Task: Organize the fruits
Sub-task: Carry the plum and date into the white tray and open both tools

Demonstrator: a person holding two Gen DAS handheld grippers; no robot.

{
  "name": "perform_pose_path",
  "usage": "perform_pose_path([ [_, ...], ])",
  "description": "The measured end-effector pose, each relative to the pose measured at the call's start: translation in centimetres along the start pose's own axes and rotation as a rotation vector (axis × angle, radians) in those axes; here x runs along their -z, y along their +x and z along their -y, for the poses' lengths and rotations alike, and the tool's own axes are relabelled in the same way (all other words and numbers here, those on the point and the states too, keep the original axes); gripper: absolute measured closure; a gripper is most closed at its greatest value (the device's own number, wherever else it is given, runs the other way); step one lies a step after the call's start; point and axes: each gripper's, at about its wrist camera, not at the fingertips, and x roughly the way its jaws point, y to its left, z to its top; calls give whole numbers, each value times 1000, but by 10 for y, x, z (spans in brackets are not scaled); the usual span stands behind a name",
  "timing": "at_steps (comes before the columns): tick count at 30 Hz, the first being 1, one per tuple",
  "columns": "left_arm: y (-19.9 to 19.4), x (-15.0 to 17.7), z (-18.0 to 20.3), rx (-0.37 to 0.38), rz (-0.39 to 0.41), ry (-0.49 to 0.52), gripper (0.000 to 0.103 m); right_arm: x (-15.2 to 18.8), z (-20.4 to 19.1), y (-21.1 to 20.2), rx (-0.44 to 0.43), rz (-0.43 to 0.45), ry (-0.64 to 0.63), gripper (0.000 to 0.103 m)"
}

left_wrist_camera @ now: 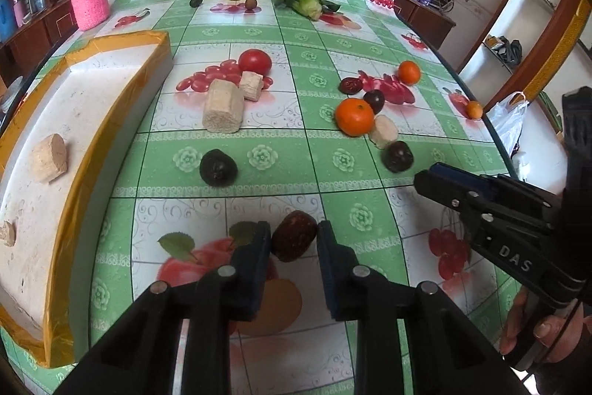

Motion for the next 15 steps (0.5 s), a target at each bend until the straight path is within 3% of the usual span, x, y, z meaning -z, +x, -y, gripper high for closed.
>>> perform_pose_path([
  [15, -35, 10, -23, 38, 37, -13, 75, 4, -21, -9, 15, 17, 3, 80],
])
